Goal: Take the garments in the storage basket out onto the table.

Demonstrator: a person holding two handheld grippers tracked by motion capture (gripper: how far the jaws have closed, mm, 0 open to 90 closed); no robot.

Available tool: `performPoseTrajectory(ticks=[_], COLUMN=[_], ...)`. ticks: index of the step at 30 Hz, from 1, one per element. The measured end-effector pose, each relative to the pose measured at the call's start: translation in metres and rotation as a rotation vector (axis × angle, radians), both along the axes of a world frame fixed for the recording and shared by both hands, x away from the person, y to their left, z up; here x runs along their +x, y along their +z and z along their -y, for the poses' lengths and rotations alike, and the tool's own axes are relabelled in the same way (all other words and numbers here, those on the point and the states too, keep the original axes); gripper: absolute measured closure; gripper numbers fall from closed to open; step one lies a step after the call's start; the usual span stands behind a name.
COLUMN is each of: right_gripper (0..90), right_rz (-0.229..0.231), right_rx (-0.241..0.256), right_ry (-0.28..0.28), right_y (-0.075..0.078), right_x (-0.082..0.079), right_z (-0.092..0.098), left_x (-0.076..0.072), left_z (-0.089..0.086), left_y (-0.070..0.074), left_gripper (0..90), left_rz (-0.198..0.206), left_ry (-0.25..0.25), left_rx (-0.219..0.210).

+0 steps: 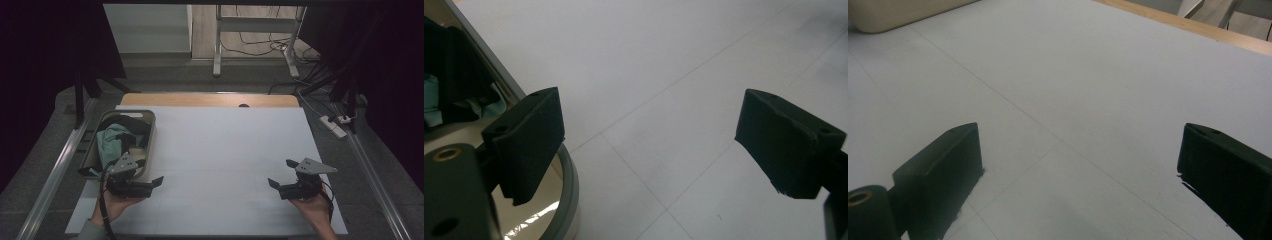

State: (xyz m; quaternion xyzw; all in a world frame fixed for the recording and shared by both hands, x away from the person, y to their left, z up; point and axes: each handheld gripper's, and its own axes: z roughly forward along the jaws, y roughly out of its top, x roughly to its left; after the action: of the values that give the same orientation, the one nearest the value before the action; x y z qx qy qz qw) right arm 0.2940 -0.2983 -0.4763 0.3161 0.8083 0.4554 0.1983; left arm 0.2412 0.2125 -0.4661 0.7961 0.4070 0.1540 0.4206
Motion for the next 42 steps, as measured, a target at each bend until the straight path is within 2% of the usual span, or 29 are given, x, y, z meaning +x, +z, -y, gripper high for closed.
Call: performPoseTrajectory(ticks=[1,10,24,30,34,42], right_gripper=[4.0,4.6,4.6,4.6,4.9,5.0], right_rz=[0.000,-0.003,-0.018,-0.025,-0.027,-0.028], right_rx=[0.004,-0.010,-0.011,-0.021,-0.027,-0.029], right_ry=[-0.002,-0.003,-0.011,-0.008,-0.010,-0.014], right_y=[0.000,-0.003,-0.006,-0.006,-0.007,-0.009], right_x=[0.000,0.001,0.002,0.003,0.003,0.004], right_z=[0.000,-0.001,-0.001,-0.001,-0.001,-0.002], left_x=[-0.001,0.000,0.002,0.006,0.010,0.014], left_z=[0.000,0.000,-0.002,-0.001,0.000,0.001], left_y=[0.001,0.003,0.005,0.008,0.010,0.014], left_gripper=[12.4,12.0,11.9,11.8,11.8,11.8], left_rz=[-0.001,0.000,-0.004,-0.008,-0.021,-0.022], left_ry=[-0.005,-0.008,-0.006,-0.002,0.003,-0.003], left_rx=[-0.009,0.004,-0.005,-0.004,0.017,0.015])
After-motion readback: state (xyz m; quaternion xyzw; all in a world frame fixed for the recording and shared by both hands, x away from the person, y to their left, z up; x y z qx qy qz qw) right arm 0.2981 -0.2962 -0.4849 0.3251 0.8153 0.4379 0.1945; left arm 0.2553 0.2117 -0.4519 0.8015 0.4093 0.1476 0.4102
